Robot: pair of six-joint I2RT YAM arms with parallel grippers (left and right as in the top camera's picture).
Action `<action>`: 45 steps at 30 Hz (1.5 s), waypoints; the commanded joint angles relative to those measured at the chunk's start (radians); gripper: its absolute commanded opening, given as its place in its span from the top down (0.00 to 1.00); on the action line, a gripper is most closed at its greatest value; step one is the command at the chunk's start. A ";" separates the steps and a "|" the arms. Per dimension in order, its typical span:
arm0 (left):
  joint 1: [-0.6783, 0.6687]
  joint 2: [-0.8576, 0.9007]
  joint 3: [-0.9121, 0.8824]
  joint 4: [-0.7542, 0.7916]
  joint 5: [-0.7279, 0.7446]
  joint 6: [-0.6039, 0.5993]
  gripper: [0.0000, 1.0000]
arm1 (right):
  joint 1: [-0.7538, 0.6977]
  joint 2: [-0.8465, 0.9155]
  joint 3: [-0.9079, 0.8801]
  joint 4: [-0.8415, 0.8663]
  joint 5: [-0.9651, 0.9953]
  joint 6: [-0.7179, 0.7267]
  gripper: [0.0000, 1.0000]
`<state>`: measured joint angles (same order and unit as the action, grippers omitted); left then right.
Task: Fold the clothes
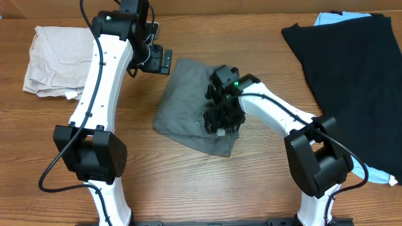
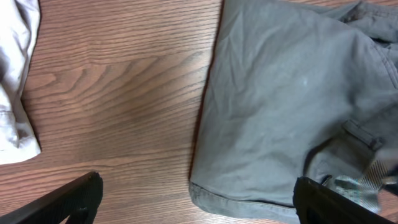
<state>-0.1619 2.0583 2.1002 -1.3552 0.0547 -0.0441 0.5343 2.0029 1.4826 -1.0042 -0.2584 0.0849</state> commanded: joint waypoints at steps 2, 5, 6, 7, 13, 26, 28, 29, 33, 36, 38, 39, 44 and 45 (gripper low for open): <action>-0.011 0.001 -0.001 -0.002 0.005 0.032 0.00 | -0.072 -0.027 0.224 -0.054 -0.004 0.097 0.22; -0.022 0.001 -0.001 -0.007 0.095 0.064 0.00 | -0.167 -0.048 0.339 -0.108 -0.004 0.134 0.14; -0.029 0.001 -0.001 -0.007 0.126 0.067 0.00 | -0.207 -0.053 0.372 -0.124 -0.005 0.134 0.13; -0.039 0.001 -0.001 -0.006 0.154 0.067 0.00 | -0.240 -0.056 0.396 -0.134 -0.005 0.140 0.11; -0.159 0.002 -0.004 0.016 0.212 0.035 0.00 | -0.471 -0.058 0.443 -0.171 -0.024 0.151 0.04; -0.530 0.229 -0.004 0.108 -0.010 0.083 0.00 | -0.623 -0.058 0.441 -0.239 -0.023 0.109 0.02; -0.552 0.264 -0.004 0.100 -0.057 0.083 0.00 | -0.623 -0.058 0.441 -0.240 -0.023 0.109 0.02; -0.561 0.277 -0.004 0.095 -0.074 0.082 0.00 | -0.623 -0.058 0.441 -0.240 -0.023 0.109 0.02; -0.575 0.312 -0.004 0.080 -0.106 0.066 0.00 | -0.623 -0.058 0.441 -0.241 -0.023 0.109 0.02; -0.561 0.323 -0.004 0.071 -0.162 0.036 0.00 | -0.623 -0.058 0.441 -0.240 -0.023 0.109 0.02; -0.553 0.336 -0.004 0.070 -0.162 0.037 0.00 | -0.623 -0.058 0.441 -0.240 -0.023 0.109 0.02; -0.550 0.349 -0.004 0.069 -0.162 0.037 0.00 | -0.623 -0.058 0.441 -0.240 -0.023 0.109 0.02; -0.553 0.415 -0.004 0.044 -0.163 0.068 0.00 | -0.623 -0.058 0.441 -0.240 -0.023 0.101 0.02; -0.554 0.426 -0.004 0.035 -0.169 0.069 0.00 | -0.623 -0.058 0.441 -0.239 -0.023 0.101 0.02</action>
<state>-0.7132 2.4180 2.0945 -1.2984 -0.0898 0.0044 -0.0898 1.9774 1.9076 -1.2488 -0.2737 0.2020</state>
